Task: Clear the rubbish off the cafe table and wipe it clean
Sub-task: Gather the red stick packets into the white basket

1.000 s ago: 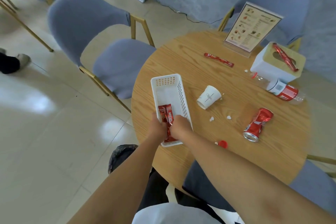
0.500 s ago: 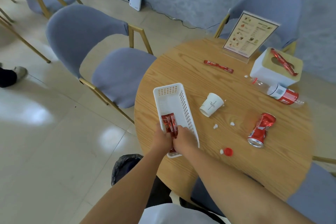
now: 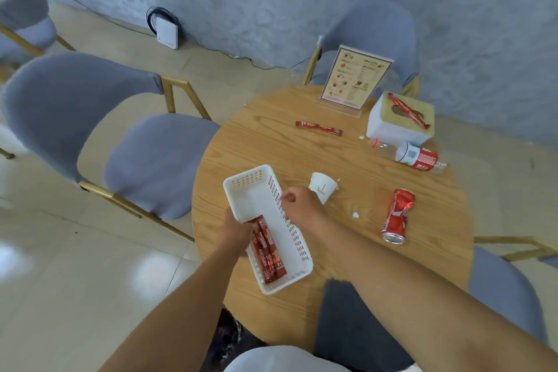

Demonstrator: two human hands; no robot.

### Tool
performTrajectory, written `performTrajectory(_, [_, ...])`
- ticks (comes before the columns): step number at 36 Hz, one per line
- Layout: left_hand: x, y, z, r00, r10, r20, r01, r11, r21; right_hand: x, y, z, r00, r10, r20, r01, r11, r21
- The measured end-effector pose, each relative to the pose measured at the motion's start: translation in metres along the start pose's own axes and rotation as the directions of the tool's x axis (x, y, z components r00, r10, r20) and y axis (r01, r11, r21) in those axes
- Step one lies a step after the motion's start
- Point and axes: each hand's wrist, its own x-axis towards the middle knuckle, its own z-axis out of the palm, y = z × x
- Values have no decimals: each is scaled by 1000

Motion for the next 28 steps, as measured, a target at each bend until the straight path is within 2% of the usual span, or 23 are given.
performTrajectory(5, [7, 26, -1, 999, 29, -39, -28, 999, 18, 29, -2, -58, 975, 49, -218, -37, 998, 59])
performTrajectory(10, [34, 29, 1, 996, -34, -85, 36, 999, 22, 68, 9, -105, 938, 119, -326, -111, 993, 42])
performTrajectory(15, [47, 20, 9, 985, -59, -161, 64, 997, 29, 116, 25, -129, 942, 208, -264, -227, 973, -45])
performTrajectory(19, [50, 19, 13, 976, -57, -208, 66, 997, 37, 147, 32, -131, 952, 225, -208, -270, 938, -219])
performTrajectory(28, [57, 16, 25, 964, -63, -257, 60, 998, -21, 196, 19, -127, 990, 110, -86, -138, 873, -468])
